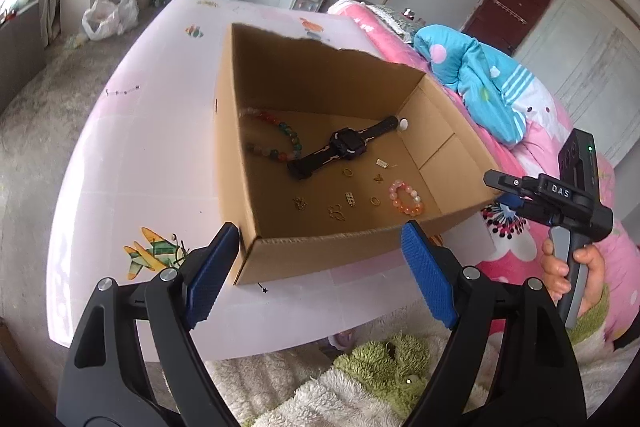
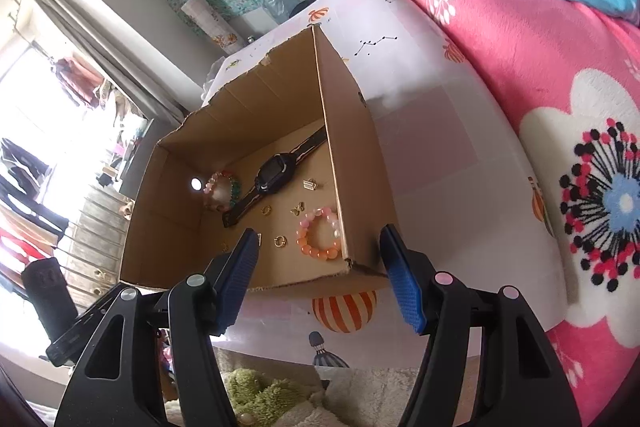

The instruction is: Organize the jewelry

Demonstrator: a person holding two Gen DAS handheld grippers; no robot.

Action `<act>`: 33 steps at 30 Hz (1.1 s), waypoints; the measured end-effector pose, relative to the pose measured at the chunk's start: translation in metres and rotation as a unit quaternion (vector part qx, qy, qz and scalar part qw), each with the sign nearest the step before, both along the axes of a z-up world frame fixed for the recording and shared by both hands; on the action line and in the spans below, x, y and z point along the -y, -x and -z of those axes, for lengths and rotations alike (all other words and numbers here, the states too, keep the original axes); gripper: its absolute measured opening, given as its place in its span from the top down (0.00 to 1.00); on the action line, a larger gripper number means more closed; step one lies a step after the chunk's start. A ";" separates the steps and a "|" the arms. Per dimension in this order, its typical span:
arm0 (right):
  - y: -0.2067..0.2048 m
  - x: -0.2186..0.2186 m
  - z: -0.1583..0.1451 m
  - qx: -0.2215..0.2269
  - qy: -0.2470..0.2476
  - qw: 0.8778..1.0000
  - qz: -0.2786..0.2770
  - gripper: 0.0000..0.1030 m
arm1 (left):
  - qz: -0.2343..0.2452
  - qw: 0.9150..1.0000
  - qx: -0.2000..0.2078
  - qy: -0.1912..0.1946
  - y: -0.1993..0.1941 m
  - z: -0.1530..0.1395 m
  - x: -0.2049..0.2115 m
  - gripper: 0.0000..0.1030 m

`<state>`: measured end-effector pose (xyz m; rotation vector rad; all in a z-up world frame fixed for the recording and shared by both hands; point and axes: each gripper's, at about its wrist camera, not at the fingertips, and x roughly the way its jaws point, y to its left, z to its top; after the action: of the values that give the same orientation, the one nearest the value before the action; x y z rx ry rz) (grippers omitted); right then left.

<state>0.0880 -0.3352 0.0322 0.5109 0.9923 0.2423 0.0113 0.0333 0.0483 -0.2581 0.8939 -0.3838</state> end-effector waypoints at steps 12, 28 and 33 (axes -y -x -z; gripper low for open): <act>0.059 0.001 -0.041 0.060 0.132 0.987 0.062 0.18 | -0.024 0.990 0.120 -0.067 0.039 -0.048 0.031 0.10; 0.068 -0.073 -0.061 0.078 0.191 0.978 0.026 0.07 | -0.079 0.981 0.100 -0.144 0.017 -0.053 0.064 0.09; 0.066 -0.083 -0.064 0.078 0.193 0.978 0.013 0.07 | -0.083 0.987 0.058 -0.124 0.013 -0.045 0.058 0.09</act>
<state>0.0216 -0.2520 0.0957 0.1470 0.8524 0.0598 -0.0022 -0.0251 0.0932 -0.0794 0.7909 -0.1305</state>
